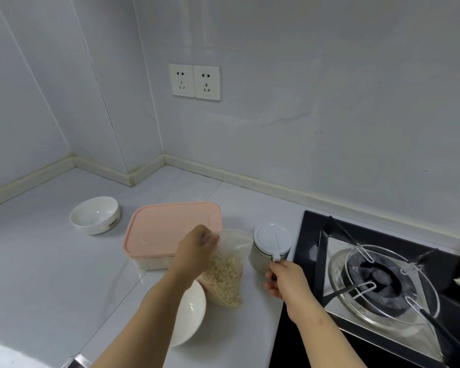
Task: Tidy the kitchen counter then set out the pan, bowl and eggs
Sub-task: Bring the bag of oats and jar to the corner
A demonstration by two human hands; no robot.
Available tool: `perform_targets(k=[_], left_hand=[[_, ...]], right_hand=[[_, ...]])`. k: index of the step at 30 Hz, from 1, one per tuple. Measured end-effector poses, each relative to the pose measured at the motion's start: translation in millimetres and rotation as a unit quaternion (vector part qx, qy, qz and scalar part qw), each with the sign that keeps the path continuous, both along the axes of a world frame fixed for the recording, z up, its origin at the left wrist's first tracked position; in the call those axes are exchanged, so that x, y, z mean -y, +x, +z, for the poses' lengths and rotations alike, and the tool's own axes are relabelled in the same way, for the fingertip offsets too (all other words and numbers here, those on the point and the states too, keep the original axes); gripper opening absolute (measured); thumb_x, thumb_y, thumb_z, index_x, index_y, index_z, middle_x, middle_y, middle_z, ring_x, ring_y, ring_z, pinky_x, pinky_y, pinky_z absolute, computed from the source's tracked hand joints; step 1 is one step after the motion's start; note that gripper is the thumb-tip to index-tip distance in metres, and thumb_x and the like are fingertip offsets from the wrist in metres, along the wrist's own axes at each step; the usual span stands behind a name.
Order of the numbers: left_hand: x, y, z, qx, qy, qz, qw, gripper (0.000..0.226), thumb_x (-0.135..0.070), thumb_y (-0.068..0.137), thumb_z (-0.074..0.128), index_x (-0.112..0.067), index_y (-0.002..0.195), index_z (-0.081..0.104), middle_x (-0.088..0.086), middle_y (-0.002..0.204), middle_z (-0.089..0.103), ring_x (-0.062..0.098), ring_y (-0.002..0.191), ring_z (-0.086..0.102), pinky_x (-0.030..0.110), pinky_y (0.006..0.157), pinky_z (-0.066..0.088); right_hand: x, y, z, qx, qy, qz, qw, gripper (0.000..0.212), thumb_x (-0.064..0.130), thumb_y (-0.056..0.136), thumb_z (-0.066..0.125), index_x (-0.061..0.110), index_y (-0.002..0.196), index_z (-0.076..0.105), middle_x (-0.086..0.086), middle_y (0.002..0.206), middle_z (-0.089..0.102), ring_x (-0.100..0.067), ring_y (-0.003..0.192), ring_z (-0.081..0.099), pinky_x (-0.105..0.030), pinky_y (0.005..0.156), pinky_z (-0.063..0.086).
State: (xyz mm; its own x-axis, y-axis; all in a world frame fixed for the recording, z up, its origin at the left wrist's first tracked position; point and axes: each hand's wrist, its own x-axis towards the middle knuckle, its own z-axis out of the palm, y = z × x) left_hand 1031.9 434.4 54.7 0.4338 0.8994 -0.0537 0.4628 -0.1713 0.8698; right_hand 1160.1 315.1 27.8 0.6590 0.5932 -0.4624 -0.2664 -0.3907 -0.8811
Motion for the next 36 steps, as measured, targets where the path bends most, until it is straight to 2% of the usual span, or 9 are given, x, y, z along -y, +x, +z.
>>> perform_targets(k=[4,9,14,16,21,26,28,33,36], left_hand=[[-0.2,8.3,-3.2,0.054,-0.055,0.091,0.993,0.031,-0.013,0.092,0.048,-0.013,0.064,0.035,0.000,0.064,0.038,0.017,0.062,0.035,0.028,0.054,0.028],[5.8,17.5,3.5,0.142,-0.105,0.134,0.975,0.026,-0.011,0.093,0.049,-0.010,0.069,0.038,0.004,0.066,0.037,0.019,0.063,0.036,0.028,0.055,0.030],[7.0,25.9,25.2,0.222,-0.121,0.143,0.957,0.026,-0.016,0.092,0.051,-0.012,0.068,0.042,0.008,0.072,0.044,0.022,0.074,0.043,0.036,0.068,0.039],[11.7,30.7,36.4,0.251,-0.129,0.126,0.951,0.020,-0.014,0.093,0.050,-0.010,0.074,0.045,0.010,0.074,0.046,0.020,0.069,0.045,0.033,0.064,0.041],[34.8,42.5,58.3,0.296,-0.139,0.073,0.942,0.024,-0.008,0.097,0.046,-0.008,0.073,0.044,0.009,0.065,0.048,0.007,0.039,0.049,0.012,0.033,0.035],[61.6,58.5,67.1,0.289,-0.148,0.004,0.946,0.023,-0.012,0.096,0.049,-0.010,0.074,0.047,0.008,0.070,0.053,0.017,0.055,0.052,0.022,0.046,0.045],[74.0,64.2,71.5,0.285,-0.152,-0.018,0.946,0.024,-0.013,0.096,0.049,-0.010,0.072,0.046,0.007,0.070,0.053,0.016,0.054,0.051,0.025,0.050,0.045],[109.2,75.3,86.5,0.290,-0.183,-0.087,0.935,0.024,-0.011,0.095,0.051,-0.010,0.072,0.049,0.006,0.073,0.051,0.010,0.045,0.052,0.015,0.038,0.046],[140.2,81.9,91.6,0.278,-0.201,-0.155,0.926,0.024,-0.013,0.095,0.053,-0.013,0.071,0.049,0.003,0.071,0.051,0.005,0.041,0.053,0.020,0.047,0.050]], right_hand=[[5.3,-2.4,-0.4,-0.001,0.002,-0.015,1.000,0.024,0.008,0.096,0.043,0.011,0.074,0.052,-0.004,0.069,0.051,-0.015,0.053,0.044,-0.022,0.050,0.033],[16.8,-2.5,2.6,0.025,0.017,-0.029,0.999,0.026,0.008,0.095,0.042,0.010,0.070,0.048,-0.004,0.067,0.048,-0.015,0.053,0.040,-0.024,0.054,0.032],[26.1,2.1,15.8,0.059,0.051,-0.055,0.995,0.027,0.009,0.094,0.041,0.011,0.068,0.045,-0.004,0.064,0.044,-0.015,0.053,0.037,-0.025,0.053,0.029],[32.6,6.0,24.6,0.073,0.061,-0.066,0.993,0.026,0.009,0.093,0.042,0.012,0.067,0.045,-0.004,0.064,0.044,-0.015,0.053,0.038,-0.025,0.054,0.029],[55.2,11.5,46.7,0.086,0.082,-0.086,0.989,0.028,0.009,0.094,0.042,0.011,0.066,0.045,-0.002,0.062,0.044,-0.014,0.051,0.037,-0.023,0.051,0.029],[90.7,13.9,58.5,0.095,0.086,-0.137,0.982,0.029,0.010,0.095,0.041,0.011,0.067,0.047,-0.003,0.062,0.045,-0.013,0.051,0.037,-0.022,0.051,0.030],[107.6,11.0,63.0,0.096,0.085,-0.162,0.978,0.029,0.011,0.095,0.041,0.012,0.066,0.046,-0.003,0.062,0.043,-0.012,0.052,0.036,-0.022,0.053,0.030],[161.0,-5.8,72.5,0.131,0.076,-0.233,0.961,0.030,0.012,0.094,0.041,0.010,0.064,0.044,-0.007,0.065,0.041,-0.014,0.053,0.034,-0.024,0.056,0.029],[200.2,-21.0,75.3,0.136,0.065,-0.302,0.941,0.030,0.011,0.093,0.041,0.010,0.063,0.042,-0.008,0.066,0.040,-0.013,0.051,0.031,-0.025,0.053,0.027]])
